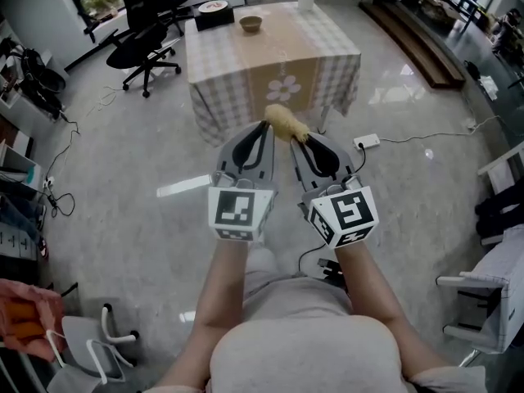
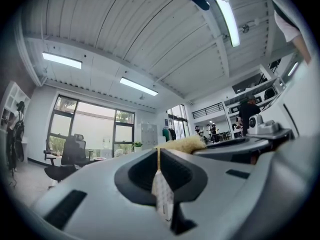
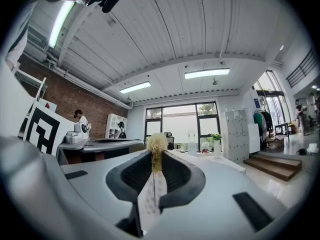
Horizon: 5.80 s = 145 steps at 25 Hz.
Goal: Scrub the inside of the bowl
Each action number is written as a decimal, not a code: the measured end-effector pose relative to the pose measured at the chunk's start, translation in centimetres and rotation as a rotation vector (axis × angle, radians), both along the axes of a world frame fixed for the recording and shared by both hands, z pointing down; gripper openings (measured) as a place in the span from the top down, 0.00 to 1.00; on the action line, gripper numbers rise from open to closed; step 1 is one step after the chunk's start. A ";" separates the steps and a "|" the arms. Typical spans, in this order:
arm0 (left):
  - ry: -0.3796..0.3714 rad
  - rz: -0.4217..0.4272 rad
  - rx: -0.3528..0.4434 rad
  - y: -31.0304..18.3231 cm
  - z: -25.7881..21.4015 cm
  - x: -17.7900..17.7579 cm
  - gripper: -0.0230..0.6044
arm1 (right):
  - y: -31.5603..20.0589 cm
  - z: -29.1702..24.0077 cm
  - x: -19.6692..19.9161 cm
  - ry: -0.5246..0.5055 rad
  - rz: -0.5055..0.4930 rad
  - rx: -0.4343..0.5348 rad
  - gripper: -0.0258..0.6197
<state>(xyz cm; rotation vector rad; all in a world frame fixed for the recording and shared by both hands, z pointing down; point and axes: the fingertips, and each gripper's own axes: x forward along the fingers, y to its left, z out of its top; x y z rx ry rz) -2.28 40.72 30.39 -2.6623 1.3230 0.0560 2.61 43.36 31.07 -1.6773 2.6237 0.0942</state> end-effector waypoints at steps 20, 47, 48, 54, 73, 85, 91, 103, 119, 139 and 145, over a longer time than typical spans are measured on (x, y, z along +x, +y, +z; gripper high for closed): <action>-0.037 0.086 0.008 -17.0 -0.7 -5.1 0.92 | -17.3 0.0 -5.3 -0.039 0.082 -0.031 0.87; -0.004 0.077 -0.007 -27.7 -0.3 -5.6 0.92 | -27.2 0.4 -4.0 -0.051 0.135 -0.036 0.87; -0.002 0.073 -0.008 -28.4 -0.3 -5.4 0.92 | -27.8 0.4 -3.8 -0.051 0.132 -0.036 0.87; -0.018 0.053 -0.020 -32.4 0.2 -4.1 0.92 | -32.1 0.8 -2.0 -0.072 0.123 -0.045 0.87; -0.024 -0.014 -0.083 -49.0 0.7 1.2 0.92 | -49.3 0.7 3.6 -0.089 0.020 -0.077 0.87; -0.075 -0.068 -0.086 -54.9 1.3 3.4 0.92 | -55.9 1.2 6.2 -0.112 -0.030 -0.102 0.87; -0.096 -0.088 -0.094 -56.1 1.8 3.3 0.92 | -57.2 1.6 6.5 -0.123 -0.040 -0.105 0.87; -0.124 -0.051 -0.170 -59.3 4.9 3.7 0.59 | -60.4 2.9 7.0 -0.145 -0.039 -0.126 0.87; -0.210 0.007 -0.320 -68.4 11.3 3.7 0.28 | -69.6 4.8 6.7 -0.141 -0.043 -0.179 0.87; -0.480 0.191 -0.567 -75.2 21.5 4.1 0.28 | -77.1 10.1 6.3 -0.067 -0.063 -0.321 0.87; -0.490 0.193 -0.592 -76.6 23.1 4.1 0.28 | -78.5 11.1 6.4 -0.058 -0.064 -0.343 0.87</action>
